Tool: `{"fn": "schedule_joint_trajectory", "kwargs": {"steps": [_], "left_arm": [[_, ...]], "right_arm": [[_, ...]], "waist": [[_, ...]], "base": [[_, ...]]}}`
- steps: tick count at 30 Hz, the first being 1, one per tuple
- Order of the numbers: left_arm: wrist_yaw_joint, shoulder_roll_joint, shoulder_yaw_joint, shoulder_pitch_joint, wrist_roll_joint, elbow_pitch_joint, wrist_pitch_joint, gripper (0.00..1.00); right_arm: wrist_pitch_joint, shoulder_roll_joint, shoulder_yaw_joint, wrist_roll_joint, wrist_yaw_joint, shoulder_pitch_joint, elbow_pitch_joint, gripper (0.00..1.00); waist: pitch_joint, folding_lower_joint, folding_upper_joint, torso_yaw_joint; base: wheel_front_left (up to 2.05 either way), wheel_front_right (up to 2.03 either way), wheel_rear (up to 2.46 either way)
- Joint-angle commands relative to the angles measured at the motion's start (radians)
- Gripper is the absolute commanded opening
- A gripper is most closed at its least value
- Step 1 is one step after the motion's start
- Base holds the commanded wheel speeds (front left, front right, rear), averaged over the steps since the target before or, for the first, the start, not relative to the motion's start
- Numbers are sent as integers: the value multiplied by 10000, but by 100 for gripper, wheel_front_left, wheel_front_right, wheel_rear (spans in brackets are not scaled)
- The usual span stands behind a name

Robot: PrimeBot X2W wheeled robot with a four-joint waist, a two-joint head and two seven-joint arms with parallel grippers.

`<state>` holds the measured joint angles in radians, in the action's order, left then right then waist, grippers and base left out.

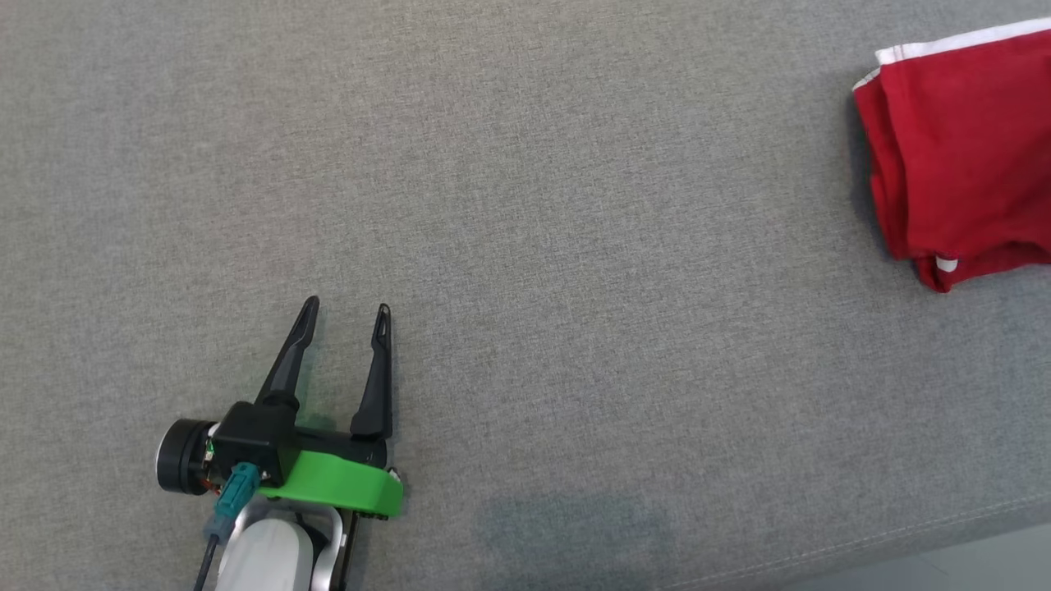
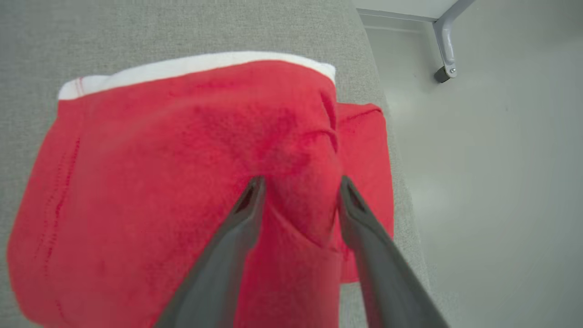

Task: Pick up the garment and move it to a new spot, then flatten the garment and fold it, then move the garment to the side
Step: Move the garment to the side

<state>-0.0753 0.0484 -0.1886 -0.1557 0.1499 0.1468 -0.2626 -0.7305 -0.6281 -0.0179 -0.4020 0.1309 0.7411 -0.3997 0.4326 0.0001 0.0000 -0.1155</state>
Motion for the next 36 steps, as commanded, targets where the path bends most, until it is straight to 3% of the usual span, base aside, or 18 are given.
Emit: {"fn": "schedule_joint_trajectory", "kwargs": {"steps": [1, 4, 10, 15, 19, 23, 30, 36], "left_arm": [[-38, 43, 7, -89, -5, 10, -27, 100], [-25, 43, 27, -35, 73, 9, -27, 100], [135, 43, 268, 351, 262, -82, -25, 100], [432, 38, 725, 867, 525, -116, -25, 100], [655, 34, 1026, 1321, 533, -130, -25, 100], [795, 38, 1197, 1764, 358, 109, -27, 100], [786, 40, 1424, 2204, 305, 449, -24, 100], [704, 35, 1506, 2383, 481, 584, -24, 100]], "right_arm": [[374, 113, 84, 257, 0, -169, -107, 100], [1421, 327, 394, 180, -1, -184, 63, 100], [4054, 669, 1078, 42, -3, -760, 1623, 100], [5717, 1268, 973, 71, -1, -2104, 3447, 100], [6778, 1889, 675, 779, -1, -3546, 4430, 100], [8053, 3045, 798, 1474, -3, -4968, 4537, 100], [9802, 5143, 1169, 2897, -4, -7203, 3509, 100], [9954, 5707, 1390, 3705, -4, -8033, 2981, 100]], "waist": [[-67, -1, 0, -13], [-265, -1, 0, -18], [-1028, -1, 0, 78], [-1906, -1, 0, 211], [-2615, -1, 0, 446], [-3335, -1, 0, 805], [-4103, -1, 0, 1560], [-4441, -1, 0, 1965]], "base": [[0, 0, 0], [0, 0, 0], [0, 0, 0], [0, 0, 0], [0, 0, 0], [0, 0, 0], [0, 0, 0], [0, 0, 0]]}}
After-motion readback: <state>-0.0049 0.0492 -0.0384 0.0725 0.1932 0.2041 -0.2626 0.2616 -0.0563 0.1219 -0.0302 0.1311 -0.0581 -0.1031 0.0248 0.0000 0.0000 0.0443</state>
